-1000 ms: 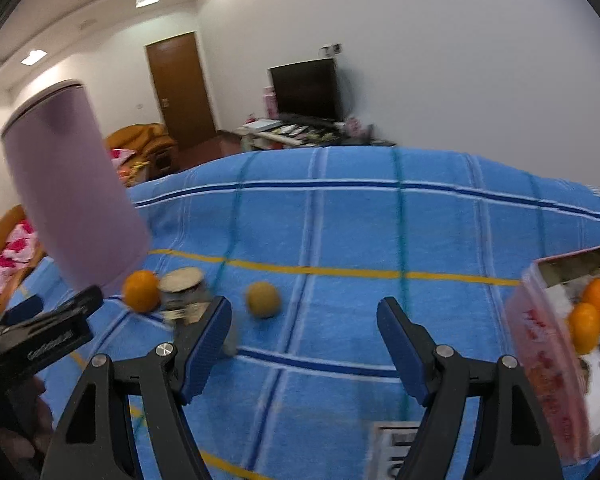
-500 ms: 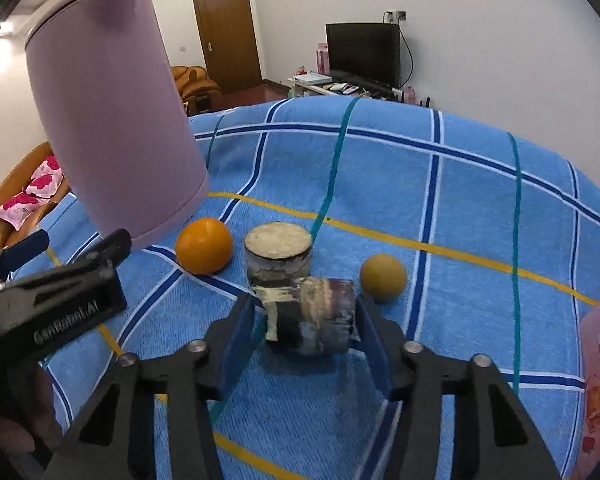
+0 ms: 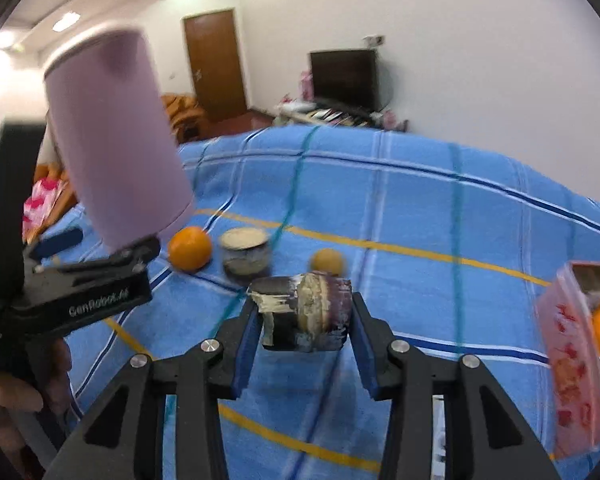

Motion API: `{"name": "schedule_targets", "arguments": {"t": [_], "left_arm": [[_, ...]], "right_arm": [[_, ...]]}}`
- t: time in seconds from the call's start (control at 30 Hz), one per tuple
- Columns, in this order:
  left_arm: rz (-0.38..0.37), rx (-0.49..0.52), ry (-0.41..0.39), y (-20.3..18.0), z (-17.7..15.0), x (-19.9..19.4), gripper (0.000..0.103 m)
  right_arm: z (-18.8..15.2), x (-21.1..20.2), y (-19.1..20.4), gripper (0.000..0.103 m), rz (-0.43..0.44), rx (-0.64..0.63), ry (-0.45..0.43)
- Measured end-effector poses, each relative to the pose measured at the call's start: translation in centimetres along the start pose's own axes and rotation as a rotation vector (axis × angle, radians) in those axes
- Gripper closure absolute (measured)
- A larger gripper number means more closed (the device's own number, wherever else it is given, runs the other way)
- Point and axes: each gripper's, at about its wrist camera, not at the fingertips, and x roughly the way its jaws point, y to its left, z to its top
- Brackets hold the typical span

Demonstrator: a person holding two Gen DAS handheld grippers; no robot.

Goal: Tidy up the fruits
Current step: 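Grasp the labeled jar with the right tool while the left tool grasps an orange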

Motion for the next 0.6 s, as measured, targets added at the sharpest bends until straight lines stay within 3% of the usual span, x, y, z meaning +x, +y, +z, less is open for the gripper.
{"name": "schedule_targets", "arguments": {"t": [0.17,0.3,0.43,0.6], "left_arm": [[-0.100,0.013,0.045,-1.0,-0.1,0.8,0.026],[-0.213,-0.021,0.081,-1.1,0.5,0.7,0.035],[-0.180,0.055,0.078,-2.7,1.6,0.6,0.036],[-0.185,0.082,0.139,-3.9,2.2,2.9,0.049]], "right_arm": [[-0.2,-1.1,-3.2,0.059,0.013,0.119,-0.022],[-0.3,-0.9,-3.8,0.059,0.037,0.146,-0.010],[-0.3,-0.7,-3.8,0.059,0.051,0.151,-0.004],[-0.3,-0.6,-3.9,0.059,0.055,0.155,0.003]]}}
